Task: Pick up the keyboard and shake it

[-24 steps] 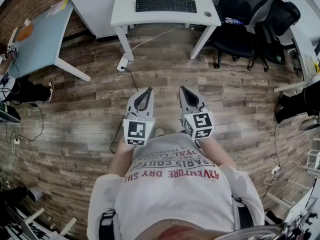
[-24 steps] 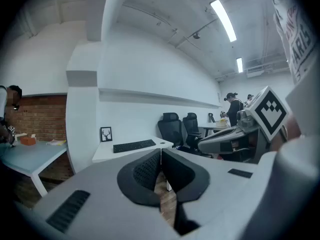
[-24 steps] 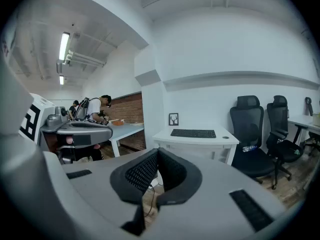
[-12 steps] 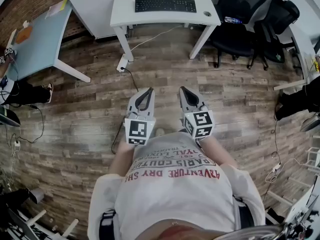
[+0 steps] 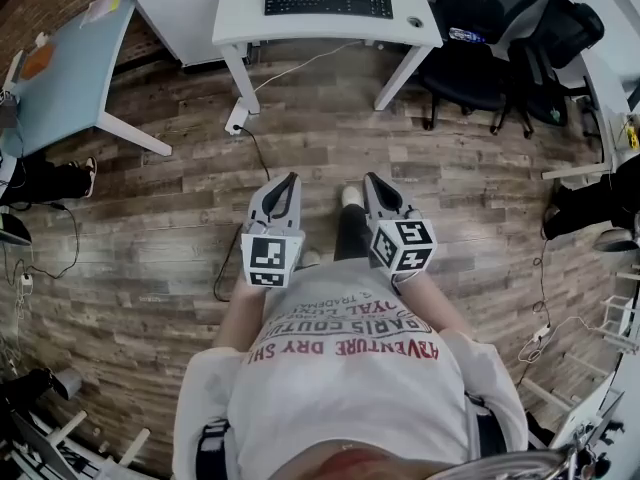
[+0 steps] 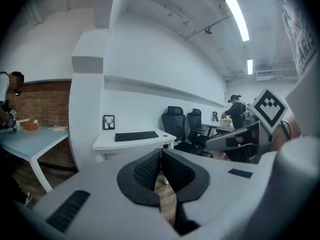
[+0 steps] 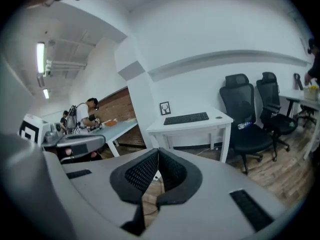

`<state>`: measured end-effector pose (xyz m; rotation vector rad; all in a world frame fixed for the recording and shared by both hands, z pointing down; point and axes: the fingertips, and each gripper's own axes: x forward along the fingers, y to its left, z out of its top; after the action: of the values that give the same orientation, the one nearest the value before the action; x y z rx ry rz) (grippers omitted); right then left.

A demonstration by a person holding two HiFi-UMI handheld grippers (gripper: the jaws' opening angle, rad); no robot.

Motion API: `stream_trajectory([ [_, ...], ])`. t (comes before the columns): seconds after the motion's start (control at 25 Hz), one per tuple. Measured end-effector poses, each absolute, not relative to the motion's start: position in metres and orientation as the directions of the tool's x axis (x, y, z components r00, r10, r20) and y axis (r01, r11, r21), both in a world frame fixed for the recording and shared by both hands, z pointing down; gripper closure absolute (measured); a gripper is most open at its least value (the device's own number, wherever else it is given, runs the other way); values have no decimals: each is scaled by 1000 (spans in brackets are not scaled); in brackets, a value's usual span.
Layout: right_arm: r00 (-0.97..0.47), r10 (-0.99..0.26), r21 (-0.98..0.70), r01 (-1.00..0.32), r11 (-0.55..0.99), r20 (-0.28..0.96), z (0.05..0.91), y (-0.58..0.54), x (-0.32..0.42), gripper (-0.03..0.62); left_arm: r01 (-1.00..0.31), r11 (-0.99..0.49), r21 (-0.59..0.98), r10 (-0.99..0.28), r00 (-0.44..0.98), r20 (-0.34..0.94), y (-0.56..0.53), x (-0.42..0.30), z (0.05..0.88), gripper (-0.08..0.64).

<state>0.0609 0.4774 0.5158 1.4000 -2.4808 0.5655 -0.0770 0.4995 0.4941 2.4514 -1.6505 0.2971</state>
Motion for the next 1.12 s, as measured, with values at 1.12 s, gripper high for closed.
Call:
stream_trajectory([
  [1.12, -663, -662, -248, -747, 617, 348, 503, 100, 138, 568, -992, 19, 124, -948, 22, 318, 174, -52, 483, 532],
])
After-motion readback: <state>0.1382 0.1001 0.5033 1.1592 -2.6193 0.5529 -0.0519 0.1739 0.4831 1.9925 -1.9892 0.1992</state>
